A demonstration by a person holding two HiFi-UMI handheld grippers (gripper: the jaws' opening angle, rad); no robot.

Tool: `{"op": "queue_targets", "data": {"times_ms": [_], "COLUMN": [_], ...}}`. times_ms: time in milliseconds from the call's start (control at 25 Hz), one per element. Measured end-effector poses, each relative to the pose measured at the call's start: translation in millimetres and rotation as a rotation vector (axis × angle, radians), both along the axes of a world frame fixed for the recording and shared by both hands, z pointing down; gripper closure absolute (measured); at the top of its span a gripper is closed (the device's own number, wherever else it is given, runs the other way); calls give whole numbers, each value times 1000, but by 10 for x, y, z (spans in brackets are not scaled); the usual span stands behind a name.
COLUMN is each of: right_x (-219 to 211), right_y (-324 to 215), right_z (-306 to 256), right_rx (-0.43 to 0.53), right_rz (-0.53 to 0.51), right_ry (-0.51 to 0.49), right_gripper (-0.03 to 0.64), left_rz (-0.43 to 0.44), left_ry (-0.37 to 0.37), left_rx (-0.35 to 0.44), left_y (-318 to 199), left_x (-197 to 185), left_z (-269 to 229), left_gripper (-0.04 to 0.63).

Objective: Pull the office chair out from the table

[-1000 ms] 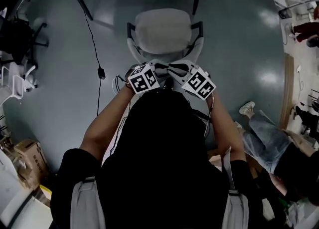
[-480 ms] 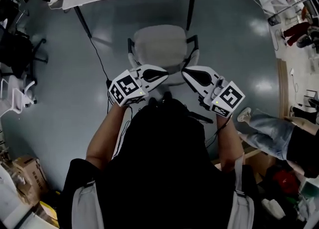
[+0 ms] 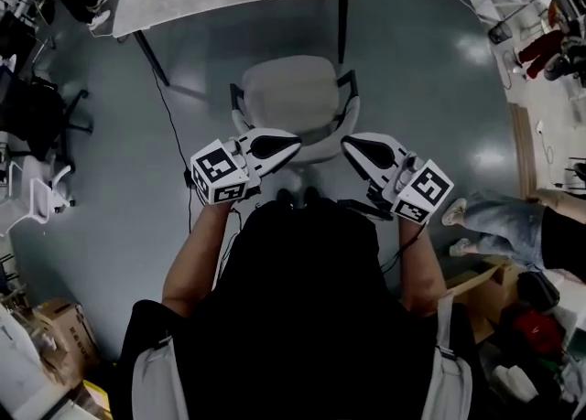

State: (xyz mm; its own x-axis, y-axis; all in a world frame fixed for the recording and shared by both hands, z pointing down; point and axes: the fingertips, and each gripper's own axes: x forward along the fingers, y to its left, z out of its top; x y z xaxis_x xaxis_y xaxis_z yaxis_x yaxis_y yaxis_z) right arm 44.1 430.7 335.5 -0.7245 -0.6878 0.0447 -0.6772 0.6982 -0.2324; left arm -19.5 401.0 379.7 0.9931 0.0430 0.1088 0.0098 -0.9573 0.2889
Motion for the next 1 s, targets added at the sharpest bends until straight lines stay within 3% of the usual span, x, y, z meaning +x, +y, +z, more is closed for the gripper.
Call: {"op": "queue_targets", "data": {"times_ms": [360, 1000], "right_x": [248, 465], "right_y": [79, 113], "right_z": [97, 160], "right_rx": [-24, -16], "right_rz": [5, 8], "right_ry": [-3, 20], "right_gripper": [598, 598], "left_rz": [49, 62], "left_ry": [6, -1], "left_rx": [4, 4], "left_y": [160, 263], "left_x": [426, 686], "left_z": [-57, -45], "left_gripper": [583, 583]}}
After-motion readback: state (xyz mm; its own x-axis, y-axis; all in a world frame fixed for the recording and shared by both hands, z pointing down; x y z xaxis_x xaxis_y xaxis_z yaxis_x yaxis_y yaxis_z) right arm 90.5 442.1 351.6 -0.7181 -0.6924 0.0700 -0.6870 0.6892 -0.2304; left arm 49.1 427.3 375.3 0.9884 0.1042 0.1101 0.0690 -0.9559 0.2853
